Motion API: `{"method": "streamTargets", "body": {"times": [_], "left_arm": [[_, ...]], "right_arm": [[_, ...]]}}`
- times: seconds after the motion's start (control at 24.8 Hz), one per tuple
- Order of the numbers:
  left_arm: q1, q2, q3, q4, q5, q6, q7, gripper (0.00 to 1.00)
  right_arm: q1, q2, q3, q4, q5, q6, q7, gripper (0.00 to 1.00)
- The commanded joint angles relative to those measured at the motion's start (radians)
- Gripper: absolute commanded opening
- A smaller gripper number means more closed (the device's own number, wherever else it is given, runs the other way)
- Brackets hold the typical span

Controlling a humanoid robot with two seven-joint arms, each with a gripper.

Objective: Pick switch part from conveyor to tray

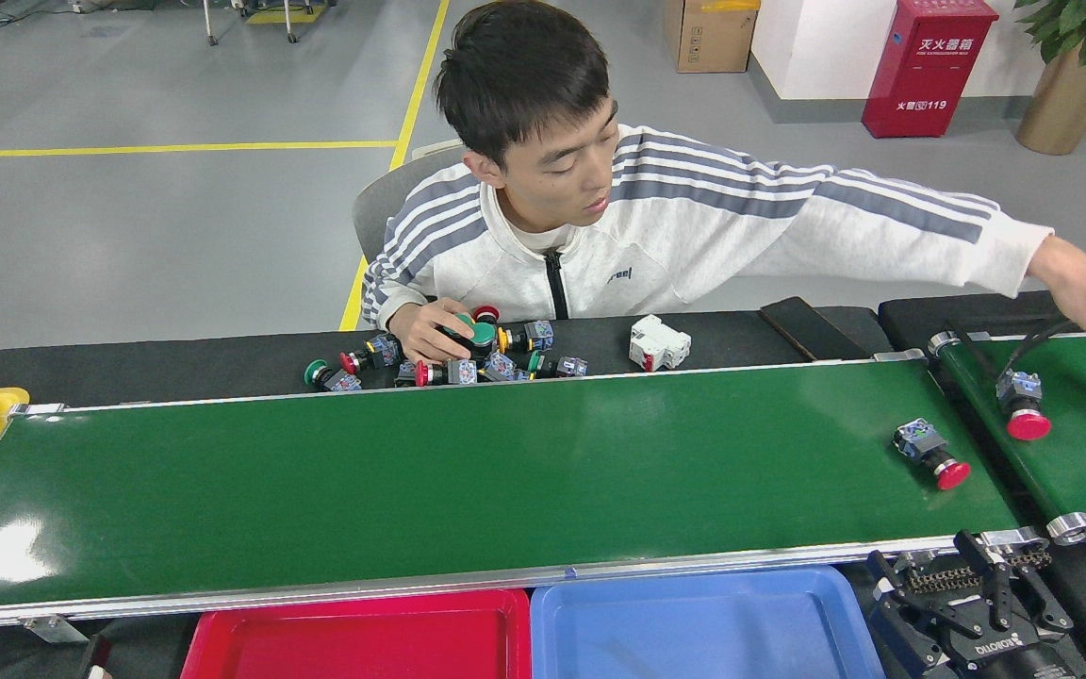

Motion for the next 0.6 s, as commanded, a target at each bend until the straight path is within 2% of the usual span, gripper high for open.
{"method": "streamTargets", "body": {"times": [0.0,0.28,0.56], "left_arm": [[-0.004,0.011,0.003,-0.013,0.004,-0.003,0.014,1.00],[-0.004,0.014,0.003,-0.012,0.004,-0.003,0.014,1.00],[-0.004,0.017,-0.003,-0.013,0.003,-0.006,0.014,1.00]], "right_arm": [[-0.017,0.002,-0.003,-0.004,0.000,0.006,-0.001,1.00],[-0.070,0.001,-0.003,0.064,0.000,0.006,0.013,1.00],[-0.228,-0.007,-0.003,0.236,0.002,0.008,0.070,1.00]]}}
